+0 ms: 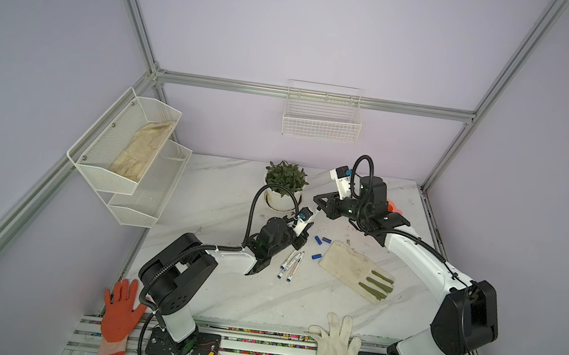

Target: Insert the pens into the pen caps

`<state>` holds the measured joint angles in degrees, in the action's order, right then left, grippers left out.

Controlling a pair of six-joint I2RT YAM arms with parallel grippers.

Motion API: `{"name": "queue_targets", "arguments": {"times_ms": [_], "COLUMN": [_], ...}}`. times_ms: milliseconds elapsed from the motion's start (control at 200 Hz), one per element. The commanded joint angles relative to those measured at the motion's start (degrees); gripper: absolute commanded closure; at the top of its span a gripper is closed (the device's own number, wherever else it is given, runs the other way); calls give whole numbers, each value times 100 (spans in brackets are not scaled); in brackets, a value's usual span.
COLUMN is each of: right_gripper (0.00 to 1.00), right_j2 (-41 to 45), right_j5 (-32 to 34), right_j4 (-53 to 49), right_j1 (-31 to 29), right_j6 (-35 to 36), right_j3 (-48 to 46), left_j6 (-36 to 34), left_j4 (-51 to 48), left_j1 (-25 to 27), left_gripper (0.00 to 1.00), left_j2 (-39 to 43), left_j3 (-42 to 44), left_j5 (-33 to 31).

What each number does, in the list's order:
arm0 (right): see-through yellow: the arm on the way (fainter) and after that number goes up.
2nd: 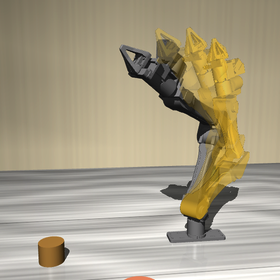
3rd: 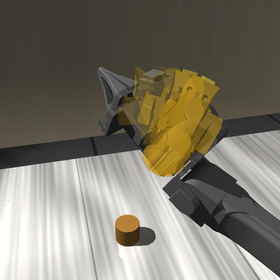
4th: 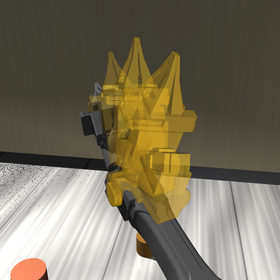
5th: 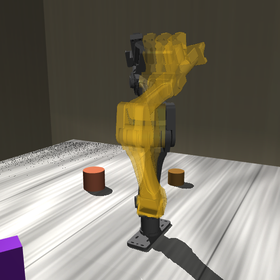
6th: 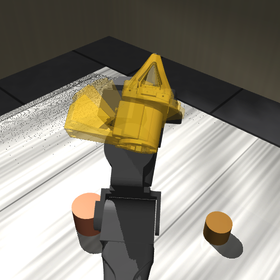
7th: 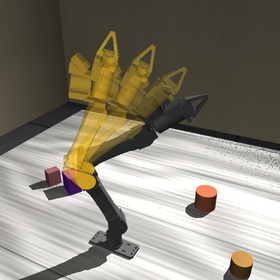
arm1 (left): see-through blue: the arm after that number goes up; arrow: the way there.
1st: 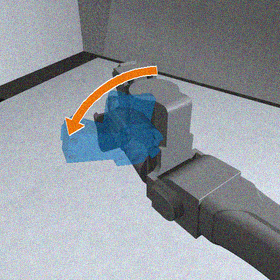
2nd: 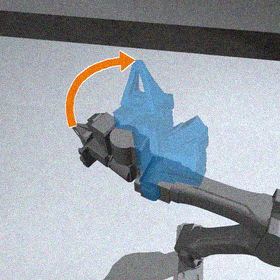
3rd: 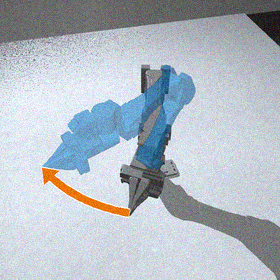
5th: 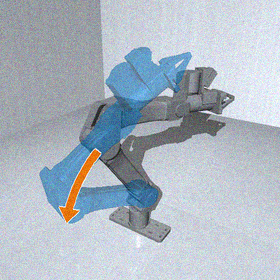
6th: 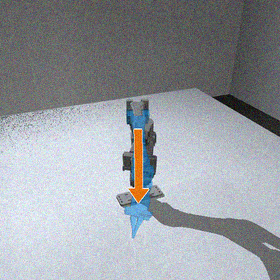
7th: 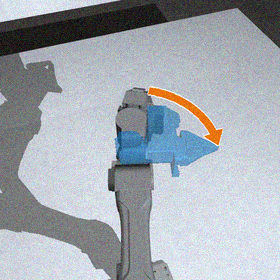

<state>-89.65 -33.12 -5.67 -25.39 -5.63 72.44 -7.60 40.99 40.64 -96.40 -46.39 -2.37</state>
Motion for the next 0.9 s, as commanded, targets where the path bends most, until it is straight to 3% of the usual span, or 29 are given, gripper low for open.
{"name": "queue_targets", "arguments": {"times_ms": [0, 130, 300, 385, 665, 895], "right_gripper": [100, 100, 100, 100, 100, 100], "right_j2": [-309, -211, -374, -404, -481, -624], "right_j5": [-247, -633, -298, -205, 53, 553], "right_j4": [-1903, -1699, -1849, -1841, -2063, -2286], "right_j1": [49, 52, -51, -170, -489, -619], "right_j6": [59, 0, 65, 69, 208, 385], "right_j3": [-500, -505, -507, -572, -697, -664], "left_j6": [-38, 780, 2364, 2829, 2374, 2158], "left_j4": [2835, 2900, 3207, 3371, 3409, 3415], "left_j1": [-59, -88, -474, -667, -975, -1277], "left_gripper": [100, 100, 100, 100, 100, 100], "left_j2": [1014, 1092, 1041, 987, 886, 427], "left_j3": [-1218, -1042, -1045, -1143, -1818, -2927], "left_j5": [-684, -637, -108, -83, -202, -5]}}
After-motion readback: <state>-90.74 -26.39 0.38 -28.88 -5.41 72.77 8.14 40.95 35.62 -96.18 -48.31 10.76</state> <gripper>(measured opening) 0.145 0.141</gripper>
